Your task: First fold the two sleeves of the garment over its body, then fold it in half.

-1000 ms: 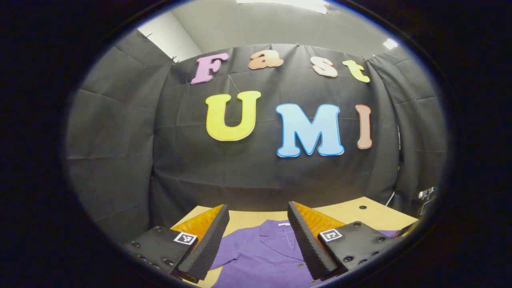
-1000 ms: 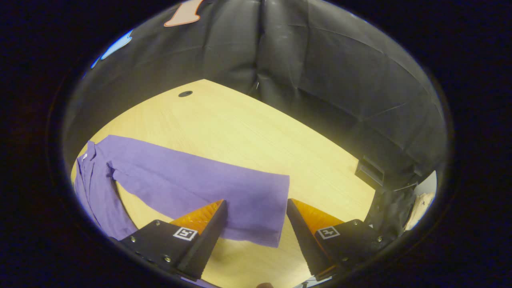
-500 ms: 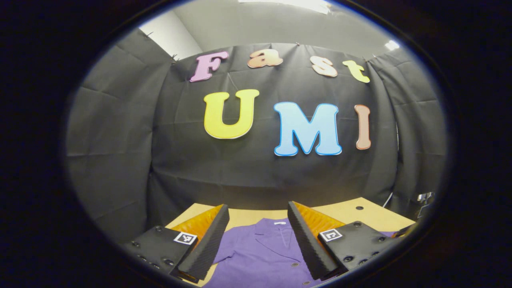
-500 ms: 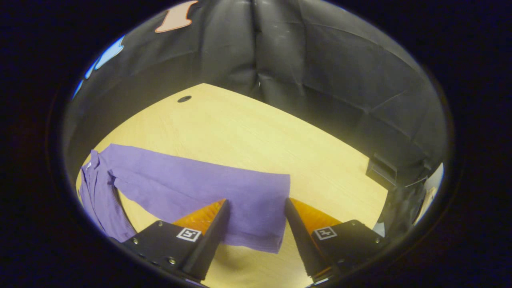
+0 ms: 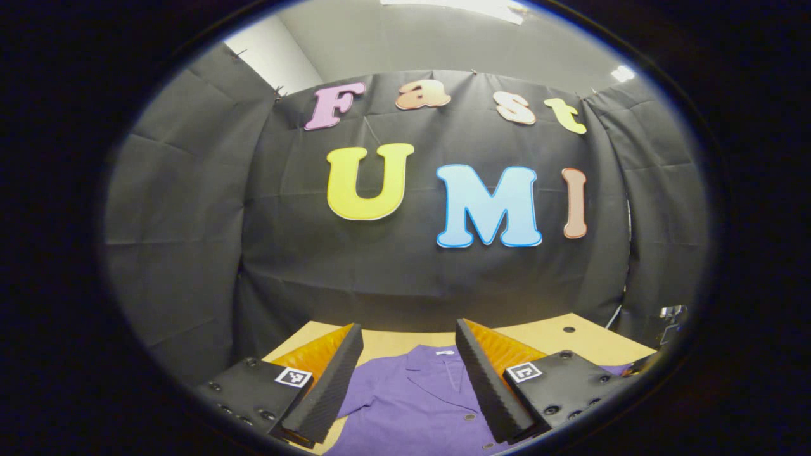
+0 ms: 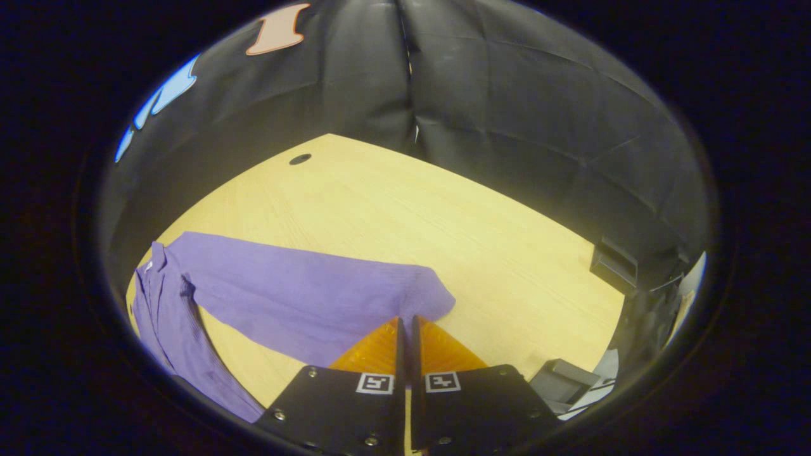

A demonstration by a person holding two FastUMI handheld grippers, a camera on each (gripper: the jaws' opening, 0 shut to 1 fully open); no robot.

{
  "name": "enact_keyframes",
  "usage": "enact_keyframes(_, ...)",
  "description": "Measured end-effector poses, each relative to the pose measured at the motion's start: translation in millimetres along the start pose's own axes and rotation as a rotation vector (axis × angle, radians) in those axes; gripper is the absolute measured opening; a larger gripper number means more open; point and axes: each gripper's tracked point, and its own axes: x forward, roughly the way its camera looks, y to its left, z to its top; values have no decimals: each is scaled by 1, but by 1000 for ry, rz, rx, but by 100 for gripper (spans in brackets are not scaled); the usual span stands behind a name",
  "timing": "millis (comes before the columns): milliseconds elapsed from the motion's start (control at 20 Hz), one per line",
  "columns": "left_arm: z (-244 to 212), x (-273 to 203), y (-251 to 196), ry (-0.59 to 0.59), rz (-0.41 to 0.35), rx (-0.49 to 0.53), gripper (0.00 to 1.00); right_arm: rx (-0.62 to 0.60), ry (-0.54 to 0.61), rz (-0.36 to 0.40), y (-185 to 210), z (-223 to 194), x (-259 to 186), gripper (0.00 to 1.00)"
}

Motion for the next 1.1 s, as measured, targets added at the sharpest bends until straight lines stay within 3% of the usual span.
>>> enact_keyframes(250,-2,-6,21,-6,15,-4,99,0,-31,4,7,12,-16,0)
enact_keyframes(350,-5,-4,25,-4,7,-17,95,14,-70,51,19,27,-32,0)
enact_keyframes(500,-16,0,20,4,-34,-34,99,-1,-128,116,42,52,-60,0)
enact_keyframes(550,-18,1,19,4,-49,-35,95,-14,-153,136,53,61,-70,0)
enact_keyframes(600,-19,2,19,1,-62,-38,99,-27,-177,155,66,71,-79,0)
enact_keyframes(750,-22,1,20,-6,-93,-60,95,-69,-254,213,105,102,-105,0)
enact_keyframes(800,-23,-1,25,-10,-93,-62,99,-89,-278,232,118,111,-114,0)
enact_keyframes(1100,-27,-16,63,-17,-44,-76,99,-187,-380,344,200,147,-152,0)
